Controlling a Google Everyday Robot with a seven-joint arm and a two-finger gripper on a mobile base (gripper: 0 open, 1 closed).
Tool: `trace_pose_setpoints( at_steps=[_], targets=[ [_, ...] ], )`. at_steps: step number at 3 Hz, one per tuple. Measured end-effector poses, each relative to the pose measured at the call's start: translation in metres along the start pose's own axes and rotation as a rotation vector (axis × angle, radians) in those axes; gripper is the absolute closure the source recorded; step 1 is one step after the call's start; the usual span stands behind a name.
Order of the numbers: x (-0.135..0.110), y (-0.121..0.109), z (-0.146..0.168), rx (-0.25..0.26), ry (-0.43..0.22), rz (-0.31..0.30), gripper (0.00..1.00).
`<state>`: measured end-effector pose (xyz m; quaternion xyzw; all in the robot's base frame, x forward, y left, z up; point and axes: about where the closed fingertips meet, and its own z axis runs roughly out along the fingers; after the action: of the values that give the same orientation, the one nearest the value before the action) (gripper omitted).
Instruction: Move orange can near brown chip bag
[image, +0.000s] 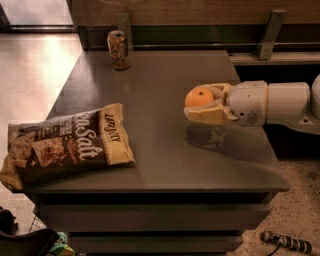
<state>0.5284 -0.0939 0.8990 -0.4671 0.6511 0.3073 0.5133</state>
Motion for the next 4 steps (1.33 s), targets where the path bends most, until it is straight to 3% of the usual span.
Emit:
trace_pose_setpoints(
  at_steps=[1,2,3,4],
  targets=[
    [0.002,0.034,0.029,-0.157,-0.012,-0.02,1.0],
    [0.017,0.046,0.057,-0.233,0.036,-0.003,1.0],
    [0.035,0.048,0.076,-0.258,0.089,0.011,1.0],
    [0.034,0.05,0.079,-0.265,0.091,0.009,0.75]
  ],
)
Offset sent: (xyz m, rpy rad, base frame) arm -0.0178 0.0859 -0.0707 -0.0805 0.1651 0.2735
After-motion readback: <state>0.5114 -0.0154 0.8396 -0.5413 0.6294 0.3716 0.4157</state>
